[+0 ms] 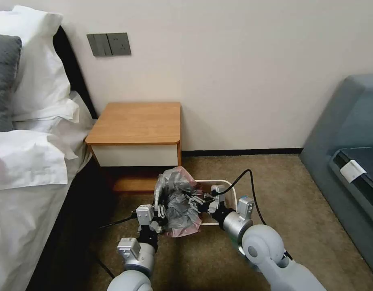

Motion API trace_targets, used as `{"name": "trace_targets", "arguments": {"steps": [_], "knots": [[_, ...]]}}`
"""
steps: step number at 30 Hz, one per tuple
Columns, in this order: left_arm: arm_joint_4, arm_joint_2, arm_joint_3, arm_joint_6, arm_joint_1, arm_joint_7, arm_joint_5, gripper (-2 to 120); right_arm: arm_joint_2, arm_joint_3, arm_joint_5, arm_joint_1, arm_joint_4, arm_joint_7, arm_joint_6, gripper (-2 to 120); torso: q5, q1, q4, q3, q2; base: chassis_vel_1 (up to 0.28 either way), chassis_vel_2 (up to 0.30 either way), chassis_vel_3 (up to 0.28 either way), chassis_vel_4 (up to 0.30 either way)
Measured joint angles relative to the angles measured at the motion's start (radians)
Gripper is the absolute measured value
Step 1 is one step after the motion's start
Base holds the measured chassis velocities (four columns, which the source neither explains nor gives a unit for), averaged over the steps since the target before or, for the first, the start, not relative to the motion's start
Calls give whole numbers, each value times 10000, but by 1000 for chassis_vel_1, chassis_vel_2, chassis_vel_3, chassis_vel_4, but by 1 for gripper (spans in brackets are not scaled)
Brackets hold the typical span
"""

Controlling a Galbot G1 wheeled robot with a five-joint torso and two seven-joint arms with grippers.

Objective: Pick up the garbage bag from the table and place it over the trash can.

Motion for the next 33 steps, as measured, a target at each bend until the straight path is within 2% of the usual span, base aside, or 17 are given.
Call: {"name": "trace_targets", "arguments": {"steps": [6,9,19,30,32,33], "knots": [[42,-63,-38,67,-56,-204,-149,6,-9,53,-241,-97,92,-36,132,7,0,0,0,0,0,0,0,0,0],[66,-81,-52,133,-81,-299,-183,6,-41,120,-424,-175,211,-35,143,0,0,0,0,0,0,0,0,0,0],[202,-155,-270,368,-246,-664,-339,6,-518,578,-773,-566,1288,17,117,0,0,0,0,0,0,0,0,0,0],[251,-214,-616,407,-285,-697,-384,6,-869,1125,-1103,-367,1565,-144,49,0,0,0,0,0,0,0,0,0,0],[251,-226,-627,407,-289,-701,-389,6,-893,1137,-1116,-383,1586,-156,1,2,0,0,0,0,0,0,0,0,0],[251,-242,-634,407,-292,-702,-390,6,-902,1139,-1154,-424,1607,-169,-8,7,0,0,0,0,0,0,0,0,0]]}}
